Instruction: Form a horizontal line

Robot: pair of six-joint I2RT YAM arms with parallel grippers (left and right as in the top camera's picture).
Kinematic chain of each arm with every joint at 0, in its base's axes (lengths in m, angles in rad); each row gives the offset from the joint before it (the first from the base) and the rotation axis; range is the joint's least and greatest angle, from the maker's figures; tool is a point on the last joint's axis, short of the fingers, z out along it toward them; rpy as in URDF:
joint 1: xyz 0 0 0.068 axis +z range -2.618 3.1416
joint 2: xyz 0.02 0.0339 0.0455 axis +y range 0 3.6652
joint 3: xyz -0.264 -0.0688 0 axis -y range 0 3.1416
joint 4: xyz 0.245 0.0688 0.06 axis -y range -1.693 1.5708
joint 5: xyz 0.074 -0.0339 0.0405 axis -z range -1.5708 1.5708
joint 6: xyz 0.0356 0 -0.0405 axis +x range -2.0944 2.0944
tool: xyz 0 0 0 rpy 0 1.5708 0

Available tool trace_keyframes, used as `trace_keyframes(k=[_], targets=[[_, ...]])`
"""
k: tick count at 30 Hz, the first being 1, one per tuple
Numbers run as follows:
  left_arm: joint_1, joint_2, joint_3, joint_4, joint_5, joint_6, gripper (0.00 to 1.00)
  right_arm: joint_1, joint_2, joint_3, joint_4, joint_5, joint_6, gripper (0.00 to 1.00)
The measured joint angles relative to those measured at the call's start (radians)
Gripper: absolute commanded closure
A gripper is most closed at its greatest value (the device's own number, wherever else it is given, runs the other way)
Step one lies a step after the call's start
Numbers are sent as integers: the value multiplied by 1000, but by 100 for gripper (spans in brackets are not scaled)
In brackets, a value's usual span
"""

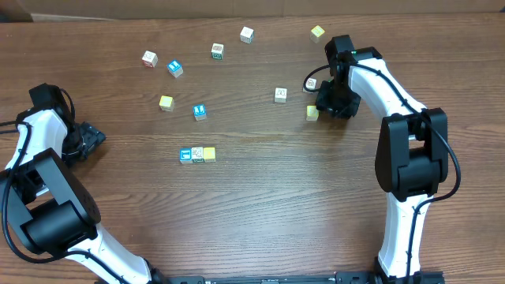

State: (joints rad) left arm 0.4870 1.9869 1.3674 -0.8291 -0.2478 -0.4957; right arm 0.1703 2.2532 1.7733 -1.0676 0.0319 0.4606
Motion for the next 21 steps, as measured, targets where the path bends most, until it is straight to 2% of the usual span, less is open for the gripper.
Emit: trace_keyframes(k=[3, 6, 9, 11, 12, 21], targets=[[0, 0, 0, 0, 0, 0, 1, 0, 1, 20, -14, 7, 3, 41], [0, 0, 0, 0, 0, 0, 0, 1, 2, 101, -85, 11, 13, 32], [0, 0, 0, 0, 0, 0, 0, 6, 2, 200, -137, 14, 12, 30], [0, 0, 0, 0, 0, 0, 0, 17, 2, 240, -154, 20, 24, 13], [0, 0, 0, 0, 0, 0, 0, 27, 2, 245, -163, 21, 24, 11], [0, 0, 0, 0, 0, 0, 0, 127, 2, 176, -143, 20, 111, 7]])
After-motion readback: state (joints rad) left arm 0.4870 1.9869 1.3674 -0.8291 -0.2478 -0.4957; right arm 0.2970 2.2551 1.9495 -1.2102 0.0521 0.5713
